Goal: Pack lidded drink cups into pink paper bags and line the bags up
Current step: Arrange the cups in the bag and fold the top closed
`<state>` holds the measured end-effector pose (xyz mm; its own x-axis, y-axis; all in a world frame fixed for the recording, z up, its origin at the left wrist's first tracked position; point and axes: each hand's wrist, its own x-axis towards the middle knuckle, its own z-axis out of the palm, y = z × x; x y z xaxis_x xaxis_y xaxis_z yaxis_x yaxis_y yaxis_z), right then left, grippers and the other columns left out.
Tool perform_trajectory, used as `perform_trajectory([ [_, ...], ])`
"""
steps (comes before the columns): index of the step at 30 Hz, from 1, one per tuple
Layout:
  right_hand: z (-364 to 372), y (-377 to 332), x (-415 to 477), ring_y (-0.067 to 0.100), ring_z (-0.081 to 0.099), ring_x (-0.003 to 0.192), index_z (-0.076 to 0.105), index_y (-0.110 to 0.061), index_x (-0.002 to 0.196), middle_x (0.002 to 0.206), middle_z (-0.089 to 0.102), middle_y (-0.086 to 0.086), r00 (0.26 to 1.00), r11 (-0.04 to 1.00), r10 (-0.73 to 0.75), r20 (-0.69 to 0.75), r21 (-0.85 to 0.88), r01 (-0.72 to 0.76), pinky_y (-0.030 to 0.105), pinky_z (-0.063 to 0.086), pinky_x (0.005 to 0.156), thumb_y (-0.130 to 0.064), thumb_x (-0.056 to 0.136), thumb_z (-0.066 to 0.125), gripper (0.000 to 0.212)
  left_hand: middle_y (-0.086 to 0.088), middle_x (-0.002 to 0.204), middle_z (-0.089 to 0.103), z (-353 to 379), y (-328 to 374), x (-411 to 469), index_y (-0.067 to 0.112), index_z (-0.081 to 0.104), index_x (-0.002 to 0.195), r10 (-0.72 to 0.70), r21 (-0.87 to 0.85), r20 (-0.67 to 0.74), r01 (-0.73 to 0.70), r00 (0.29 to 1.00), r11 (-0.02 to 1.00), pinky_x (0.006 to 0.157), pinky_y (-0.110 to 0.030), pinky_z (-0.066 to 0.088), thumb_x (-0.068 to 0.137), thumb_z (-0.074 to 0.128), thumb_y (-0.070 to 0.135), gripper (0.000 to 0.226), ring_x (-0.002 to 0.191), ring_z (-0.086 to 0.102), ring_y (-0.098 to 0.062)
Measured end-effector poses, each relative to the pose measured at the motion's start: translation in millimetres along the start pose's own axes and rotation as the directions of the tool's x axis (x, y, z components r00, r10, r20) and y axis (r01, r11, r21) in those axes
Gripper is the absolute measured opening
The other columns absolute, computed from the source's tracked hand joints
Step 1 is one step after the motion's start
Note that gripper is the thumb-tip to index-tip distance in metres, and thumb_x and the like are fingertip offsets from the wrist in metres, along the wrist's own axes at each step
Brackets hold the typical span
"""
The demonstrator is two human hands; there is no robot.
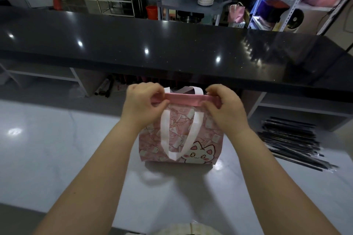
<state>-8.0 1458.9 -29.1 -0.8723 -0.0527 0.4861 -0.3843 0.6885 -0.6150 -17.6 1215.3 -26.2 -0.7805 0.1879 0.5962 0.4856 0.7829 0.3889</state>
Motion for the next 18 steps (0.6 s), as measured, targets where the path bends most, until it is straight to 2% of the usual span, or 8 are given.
perform_trajectory([
  [2,10.3,-15.8,5.4,0.015,0.058,0.09,0.066,-0.022,0.108,0.095,0.065,-0.009,0.993,0.977,-0.104,0.061,-0.182,0.114,0.04,0.046,0.088,-0.017,0.082,0.073,0.028,0.016,0.08,0.063,10.2,17.6,5.3,0.027,0.064,0.088,0.031,0.077,0.026,-0.033,0.999,0.996,0.089,-0.039,0.038,0.075,0.078,0.027,0.019,0.08,0.06,-0.011],
  [5,22.5,-27.5,5.9,0.02,0.055,0.098,0.067,-0.025,0.11,0.103,0.066,-0.006,0.986,0.937,-0.097,0.138,-0.32,0.137,0.035,0.029,0.092,-0.019,0.09,0.061,0.022,0.013,0.088,0.068,25.6,36.6,5.6,0.027,0.067,0.094,0.069,0.111,0.025,-0.071,0.997,0.991,0.09,-0.036,0.031,0.082,0.07,0.025,0.012,0.088,0.06,-0.012],
  [11,29.2,-27.7,-2.6,0.019,0.056,0.096,0.069,-0.022,0.107,0.1,0.067,-0.005,0.992,0.929,-0.085,0.093,-0.354,0.113,0.03,0.024,0.091,-0.009,0.092,0.054,0.025,0.011,0.088,0.069,38.2,48.0,-5.1,0.023,0.065,0.105,-0.012,0.088,-0.029,0.015,0.999,0.996,0.088,-0.035,0.031,0.084,0.067,0.015,0.023,0.085,0.063,-0.012],
  [15,31.0,-28.1,-0.5,0.019,0.057,0.096,0.071,-0.022,0.104,0.098,0.069,-0.005,0.995,0.929,-0.062,0.082,-0.359,0.088,0.03,0.026,0.09,-0.011,0.094,0.053,0.024,0.009,0.09,0.072,37.9,46.3,-6.1,0.025,0.073,0.1,0.009,0.167,-0.003,-0.008,1.0,0.986,0.089,-0.037,0.03,0.09,0.062,0.02,0.015,0.09,0.063,-0.015],
  [18,33.9,-28.6,-0.6,0.019,0.057,0.094,0.071,-0.022,0.1,0.095,0.067,-0.005,0.995,0.92,-0.061,0.083,-0.381,0.088,0.032,0.029,0.09,-0.007,0.09,0.054,0.025,0.007,0.085,0.072,38.9,46.3,-6.9,0.022,0.074,0.093,-0.013,0.197,-0.001,0.013,1.0,0.98,0.088,-0.038,0.029,0.091,0.059,0.019,0.015,0.087,0.063,-0.018],
])
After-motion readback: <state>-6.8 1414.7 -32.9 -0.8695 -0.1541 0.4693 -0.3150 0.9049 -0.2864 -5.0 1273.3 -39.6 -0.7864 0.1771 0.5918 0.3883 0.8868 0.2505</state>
